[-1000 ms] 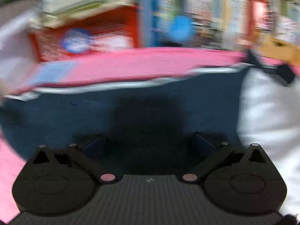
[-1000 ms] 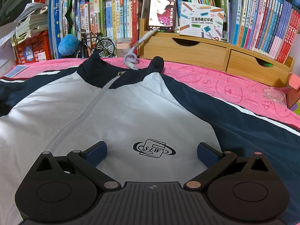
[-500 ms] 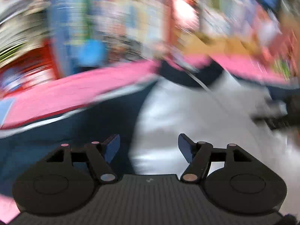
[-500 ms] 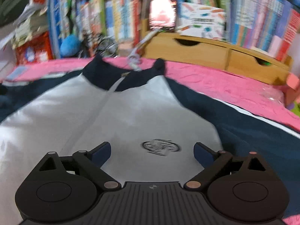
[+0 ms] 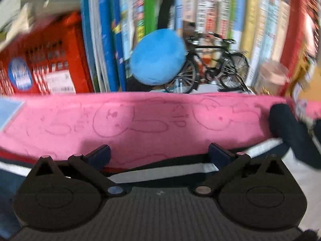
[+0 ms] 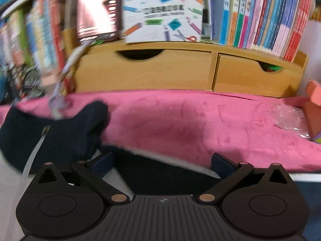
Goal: Fold clothes
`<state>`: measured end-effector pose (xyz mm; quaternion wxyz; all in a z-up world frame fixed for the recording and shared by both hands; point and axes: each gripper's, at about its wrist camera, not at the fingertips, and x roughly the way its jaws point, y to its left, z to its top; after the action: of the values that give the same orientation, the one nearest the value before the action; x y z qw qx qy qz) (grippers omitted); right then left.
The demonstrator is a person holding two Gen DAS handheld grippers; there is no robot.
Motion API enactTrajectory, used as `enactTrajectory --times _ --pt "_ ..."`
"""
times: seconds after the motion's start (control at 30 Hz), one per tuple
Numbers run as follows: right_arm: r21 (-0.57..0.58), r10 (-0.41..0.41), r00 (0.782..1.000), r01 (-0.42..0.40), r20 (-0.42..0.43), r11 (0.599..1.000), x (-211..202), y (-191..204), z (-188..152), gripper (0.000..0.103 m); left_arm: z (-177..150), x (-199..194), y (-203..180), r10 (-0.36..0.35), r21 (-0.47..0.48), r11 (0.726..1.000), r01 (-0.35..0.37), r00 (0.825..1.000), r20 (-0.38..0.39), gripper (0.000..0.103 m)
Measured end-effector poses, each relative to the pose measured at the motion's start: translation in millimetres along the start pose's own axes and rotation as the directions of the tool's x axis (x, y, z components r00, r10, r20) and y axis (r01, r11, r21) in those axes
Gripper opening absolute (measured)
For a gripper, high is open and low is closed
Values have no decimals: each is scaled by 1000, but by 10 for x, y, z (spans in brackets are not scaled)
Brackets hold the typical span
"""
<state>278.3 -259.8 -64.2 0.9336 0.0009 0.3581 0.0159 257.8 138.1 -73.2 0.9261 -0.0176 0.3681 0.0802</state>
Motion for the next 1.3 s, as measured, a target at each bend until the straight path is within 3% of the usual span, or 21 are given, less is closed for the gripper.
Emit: enactTrajectory --times 0.1,0.2,0.3,0.37,0.47,0.53,0.57,0.63,0.7,0.73,0.77,0.83,0.87,0.9,1.0,1.03,1.1,1.17,1.23,1.3 --pt "11 -3 999 3 -46 1000 -4 -63 62 103 -44 -249 53 -41 -3 999 41 999 13 89" --pt "-1 22 998 -22 -58 1000 -335 -70 -21 103 -233 -797 96 -111 29 994 109 991 68 89" --pt "-104 131 991 -132 -13 986 -856 91 -262 103 -484 -1327 49 -214 88 975 205 971 104 95" --pt "-184 227 973 -229 -30 956 -1152 213 -507 103 -703 -1531 -43 -244 130 964 232 966 82 97" --pt "-302 324 941 -339 -99 891 -1497 367 -901 103 -998 -1547 -50 -164 194 968 158 986 13 97" --pt "-362 309 943 -333 -124 871 -1611 340 -1117 103 -1167 -1492 48 -86 224 971 88 996 -17 102" --pt "-377 307 946 -325 -108 868 -1655 242 -1174 103 -1213 -1503 187 -95 199 976 91 995 12 103" --pt "-365 243 967 -253 -73 896 -1650 -73 -1206 103 -1193 -1466 512 -32 120 992 30 999 18 103" --pt "-269 102 994 -106 -27 957 -1513 -594 -1139 103 -1114 -1399 769 72 26 997 -72 997 -5 103" --pt "-184 -7 1000 3 -21 983 -1435 -886 -1100 103 -1078 -1399 856 138 -5 990 -138 990 -16 101" --pt "-99 -127 991 123 -36 987 -1383 -1126 -1064 103 -1045 -1403 939 198 -35 979 -199 980 -28 96" --pt "-16 -262 964 262 -45 965 -1463 -1357 -1049 102 -1036 -1507 1029 214 -82 973 -217 976 -40 94" --pt "13 -314 948 315 -45 949 -1530 -1446 -1051 102 -1059 -1601 1022 171 -94 980 -173 985 -23 94" --pt "27 -321 947 321 -24 947 -1628 -1474 -1081 102 -1095 -1718 956 112 -92 990 -111 994 4 94" --pt "-49 -137 989 140 60 989 -1977 -1121 -1286 103 -1252 -2088 617 -20 -21 1000 21 998 52 94" --pt "-89 -63 995 70 75 994 -2096 -929 -1376 103 -1364 -2252 459 -98 24 995 96 992 80 95" --pt "-168 113 989 -95 100 981 -2343 -564 -1553 103 -1588 -2577 147 -254 118 964 239 959 124 98" --pt "-277 312 944 -274 104 921 -2611 -201 -1806 103 -1824 -2813 -69 -390 206 910 360 911 132 103" --pt "-386 468 880 -408 74 827 -2851 122 -2081 103 -2028 -2924 -215 -453 272 868 415 887 90 103" --pt "-468 569 822 -498 12 730 -3022 375 -2332 103 -2231 -3028 -356 -506 331 821 465 862 43 103"
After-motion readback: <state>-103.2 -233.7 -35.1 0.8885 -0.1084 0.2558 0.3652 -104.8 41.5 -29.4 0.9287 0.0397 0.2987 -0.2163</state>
